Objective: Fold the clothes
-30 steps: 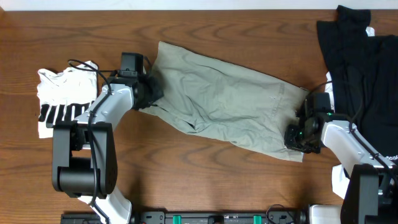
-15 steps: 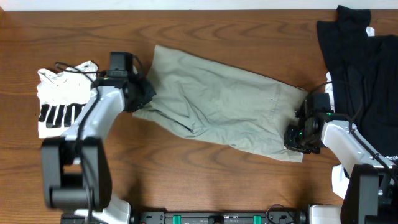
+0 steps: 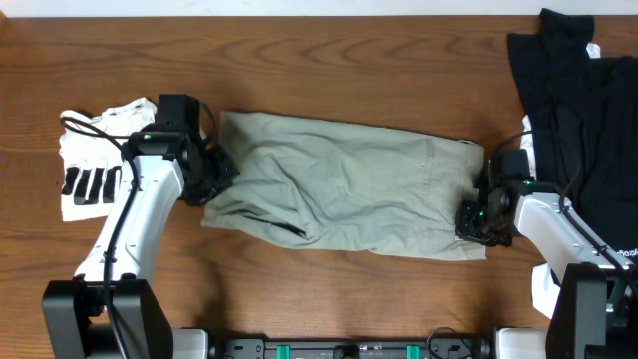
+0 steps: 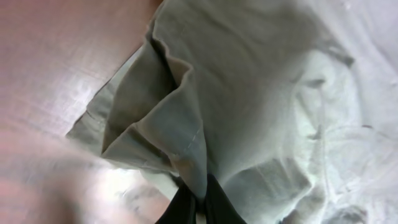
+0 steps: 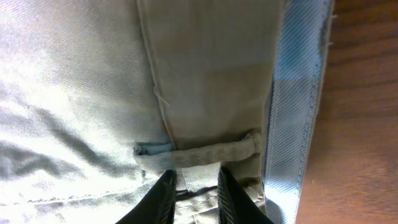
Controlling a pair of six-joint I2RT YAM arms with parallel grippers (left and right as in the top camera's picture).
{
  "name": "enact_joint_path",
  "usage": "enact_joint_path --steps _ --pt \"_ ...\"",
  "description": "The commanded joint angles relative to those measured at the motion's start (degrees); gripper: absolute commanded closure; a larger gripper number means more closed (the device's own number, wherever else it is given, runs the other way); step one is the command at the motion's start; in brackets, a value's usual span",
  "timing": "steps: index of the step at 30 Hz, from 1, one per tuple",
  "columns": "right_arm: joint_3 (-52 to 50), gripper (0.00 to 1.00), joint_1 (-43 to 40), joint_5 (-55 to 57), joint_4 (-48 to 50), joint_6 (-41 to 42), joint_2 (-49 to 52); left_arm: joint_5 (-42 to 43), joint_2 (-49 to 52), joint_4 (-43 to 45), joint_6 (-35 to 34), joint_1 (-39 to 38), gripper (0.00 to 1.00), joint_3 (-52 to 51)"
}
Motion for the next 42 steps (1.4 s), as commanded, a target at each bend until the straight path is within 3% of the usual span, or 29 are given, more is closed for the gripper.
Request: enact_joint_path --steps 1,10,16,21,28,33,38,42 --pt "-1.0 0.78 0.1 0.4 -0.1 0.0 0.3 -0.5 -0.1 -2.2 1.0 0.4 0.94 -0.3" --pt "-1.0 0.78 0.1 0.4 -0.2 0.0 0.3 -0.6 -0.1 -12.5 4.7 0.3 0.94 -0.3" --pt "-1.0 0.79 0.1 0.4 0.3 0.0 0.3 -5.1 -0.1 -17.7 4.6 0.3 0.93 -0.3" --pt "-0.5 0.92 0.1 -1.6 2.2 0.0 0.2 -6.6 -0.1 -17.9 4.6 0.3 0.93 -0.7" --pt "14.1 0.85 0.2 -3.6 -3.1 0.0 -3.9 -6.6 -0.1 -17.8 4.6 0.3 0.93 -0.7" --pt "26.2 0.83 3.5 -11.1 -3.6 -3.2 -4.4 -6.2 -0.1 -18.0 4.6 0.3 0.93 -0.7" --pt "28.8 0.82 11.1 -10.9 -2.0 -6.8 -1.8 -2.6 -0.1 -20.2 4.6 0.3 0.93 -0.7" --pt "28.7 0.82 13.8 -4.2 -0.3 -4.3 4.4 0.8 -0.1 -22.7 4.6 0.3 0.93 -0.7"
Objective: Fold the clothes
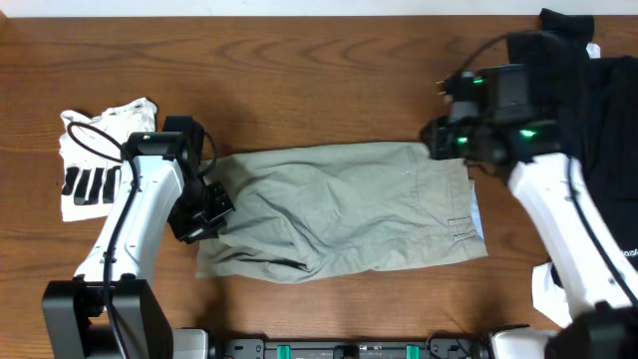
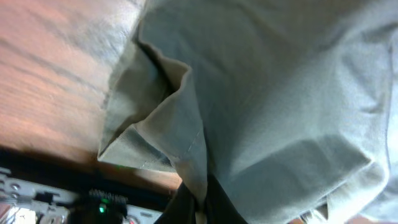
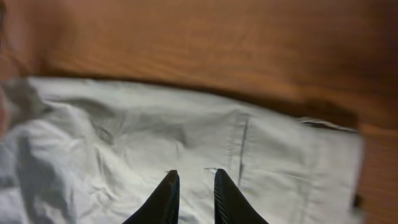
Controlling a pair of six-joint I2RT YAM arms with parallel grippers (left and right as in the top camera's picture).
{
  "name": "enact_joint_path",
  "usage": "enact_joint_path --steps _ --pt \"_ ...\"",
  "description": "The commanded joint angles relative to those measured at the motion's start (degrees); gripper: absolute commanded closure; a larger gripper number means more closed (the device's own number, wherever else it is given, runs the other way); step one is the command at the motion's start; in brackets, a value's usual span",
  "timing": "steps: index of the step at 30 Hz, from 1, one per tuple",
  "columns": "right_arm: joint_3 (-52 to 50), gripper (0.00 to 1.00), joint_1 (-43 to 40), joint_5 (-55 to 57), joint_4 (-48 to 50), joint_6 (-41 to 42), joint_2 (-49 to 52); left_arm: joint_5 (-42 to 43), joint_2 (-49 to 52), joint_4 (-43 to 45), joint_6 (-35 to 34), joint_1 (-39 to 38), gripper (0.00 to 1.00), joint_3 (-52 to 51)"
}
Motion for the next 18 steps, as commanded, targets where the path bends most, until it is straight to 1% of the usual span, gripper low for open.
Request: enact_joint_path --steps 1,8,13,16,18 --pt "-0.2 0.82 1.0 4.2 1.7 0.3 7.0 3.3 -0.1 -1.8 0.5 0.2 0.93 -0.4" --pt "-0.2 0.85 -0.5 4.9 9.1 3.4 21.8 3.6 -0.1 -5.3 0.5 0.2 0.93 -0.4" --pt "-0.2 0.85 -1.3 6.3 9.3 4.6 28.2 3.6 -0.1 -10.4 0.5 0.2 0.94 -0.4" --pt "-0.2 0.86 -2.1 7.8 9.0 4.8 31.0 3.5 -0.1 -12.9 3.2 0.2 0.94 -0.4" --pt "-0.2 0.85 -2.9 9.5 8.6 5.3 32.2 3.1 -0.1 -13.4 3.5 0.2 0.94 -0.7"
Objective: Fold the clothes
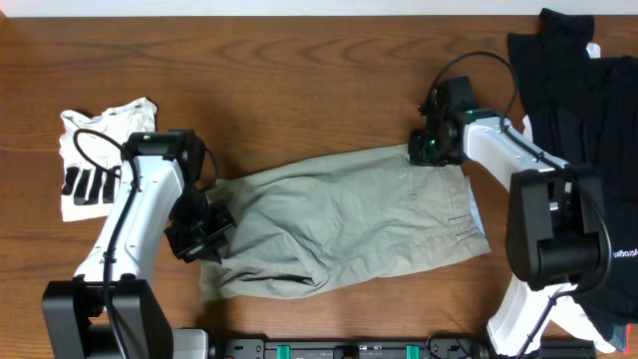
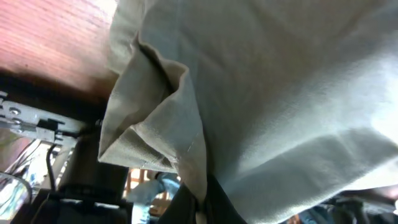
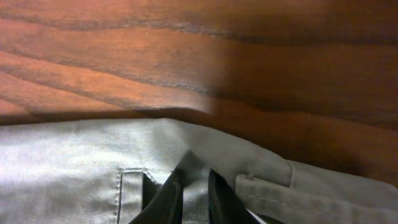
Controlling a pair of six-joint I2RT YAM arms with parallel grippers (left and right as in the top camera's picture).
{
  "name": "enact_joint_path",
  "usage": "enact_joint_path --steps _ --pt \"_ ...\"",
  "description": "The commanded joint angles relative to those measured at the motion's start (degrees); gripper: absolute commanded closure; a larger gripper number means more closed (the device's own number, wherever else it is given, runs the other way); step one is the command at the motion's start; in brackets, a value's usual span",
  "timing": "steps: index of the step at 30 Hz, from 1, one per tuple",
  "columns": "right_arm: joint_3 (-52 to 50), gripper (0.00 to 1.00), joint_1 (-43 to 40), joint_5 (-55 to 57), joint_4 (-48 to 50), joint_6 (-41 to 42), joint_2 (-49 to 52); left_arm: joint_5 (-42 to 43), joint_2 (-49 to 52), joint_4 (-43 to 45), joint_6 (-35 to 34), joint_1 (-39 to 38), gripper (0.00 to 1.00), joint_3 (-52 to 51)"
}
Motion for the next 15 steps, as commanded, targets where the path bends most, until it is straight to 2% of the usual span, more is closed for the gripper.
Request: enact_joint_path --steps 1,11,13,15 --pt "-1.4 0.85 -1.7 5.8 -0.9 2.3 5.5 -0.6 -0.1 -1.0 2.0 0.2 0.94 -0.8" --pt "-1.4 0.87 -5.9 5.0 3.3 3.7 5.7 0.7 -0.1 0.8 1.8 -0.3 0.92 -5.7" --pt "-1.4 0.87 -5.8 5.0 3.6 3.6 5.7 0.7 -0.1 1.5 1.8 -0.9 0.83 -6.8" --pt "-1.4 0.87 -5.8 5.0 3.6 3.6 5.7 0.7 -0.1 2.5 1.8 -1.3 0.63 -7.8"
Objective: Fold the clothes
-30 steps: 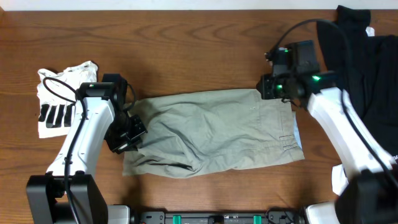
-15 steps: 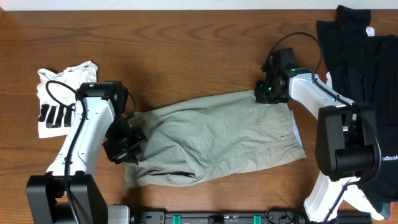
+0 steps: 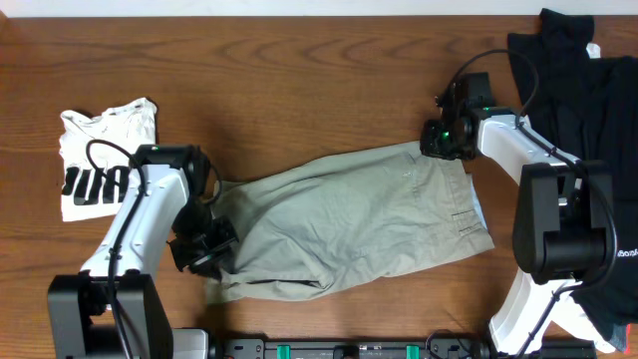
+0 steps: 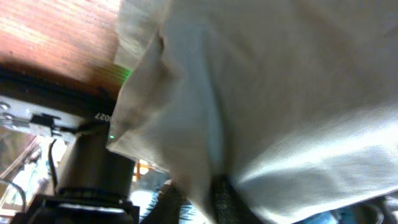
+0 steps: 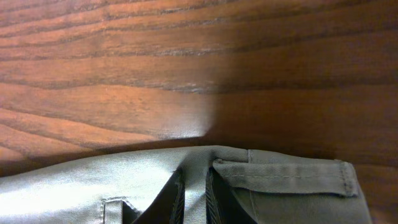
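Khaki shorts lie slanted across the wooden table, waistband to the right, leg ends to the left. My left gripper is shut on the left leg end near the table's front edge. In the left wrist view the cloth hangs blurred over the left gripper. My right gripper is shut on the far corner of the waist. In the right wrist view the right gripper pinches a fold of fabric beside the waistband.
A white garment with black stripes lies at the left. A heap of black clothes covers the right end of the table. The black frame of the robot's base shows below the table's front edge.
My left gripper has moved nearer the front edge with the leg end, which now hangs past the edge. My right gripper has shifted slightly right along the waist, still shut on it.
First the shorts lay flat, with my left gripper on the left leg end and my right at the near waist corner. Then my right gripper was off the cloth above the far waist edge. Then it was shut on the far waist corner. My left gripper came forward throughout.
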Controlling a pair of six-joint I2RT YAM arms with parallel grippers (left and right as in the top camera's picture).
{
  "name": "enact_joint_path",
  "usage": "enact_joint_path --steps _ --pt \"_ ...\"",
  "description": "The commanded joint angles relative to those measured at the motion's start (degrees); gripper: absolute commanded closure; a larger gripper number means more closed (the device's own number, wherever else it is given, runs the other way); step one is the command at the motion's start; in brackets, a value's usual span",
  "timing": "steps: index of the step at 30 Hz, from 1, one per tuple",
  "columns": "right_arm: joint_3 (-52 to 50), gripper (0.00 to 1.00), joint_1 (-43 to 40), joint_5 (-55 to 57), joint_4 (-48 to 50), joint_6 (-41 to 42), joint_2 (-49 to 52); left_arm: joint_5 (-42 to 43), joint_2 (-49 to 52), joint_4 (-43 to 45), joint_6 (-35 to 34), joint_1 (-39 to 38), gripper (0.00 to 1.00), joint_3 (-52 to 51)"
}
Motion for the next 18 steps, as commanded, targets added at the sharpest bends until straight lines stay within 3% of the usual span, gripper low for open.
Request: enact_joint_path --steps 1,6,9,14,16,17,18 --pt "-1.8 0.87 -1.3 7.2 -0.4 0.9 4.5 0.2 -0.1 0.7 0.3 -0.5 0.54 -1.8" --pt "-1.8 0.87 -1.6 7.3 -1.0 0.6 4.5 0.2 -0.1 0.7 0.3 -0.5 0.53 -2.2" --pt "-1.8 0.87 -1.8 7.3 -1.5 0.2 4.5 -0.7 -0.1 0.9 0.2 -0.3 0.65 -1.6" --pt "-1.8 0.87 -2.9 10.1 -4.0 -0.2 4.5 -8.1 -0.2 3.0 -4.9 0.9 0.66 3.9" --pt "-1.8 0.87 -3.3 10.1 -4.7 -1.0 4.5 -8.0 -0.2 6.2 -6.0 1.1 0.57 5.4" --pt "-1.8 0.87 -3.5 10.1 -5.2 -1.3 4.5 -8.3 -0.2 8.6 -5.9 1.1 0.44 5.5" --pt "-1.8 0.87 -3.7 10.1 -5.6 -1.3 4.5 -8.9 -0.1 11.5 -6.0 1.1 0.38 5.4"
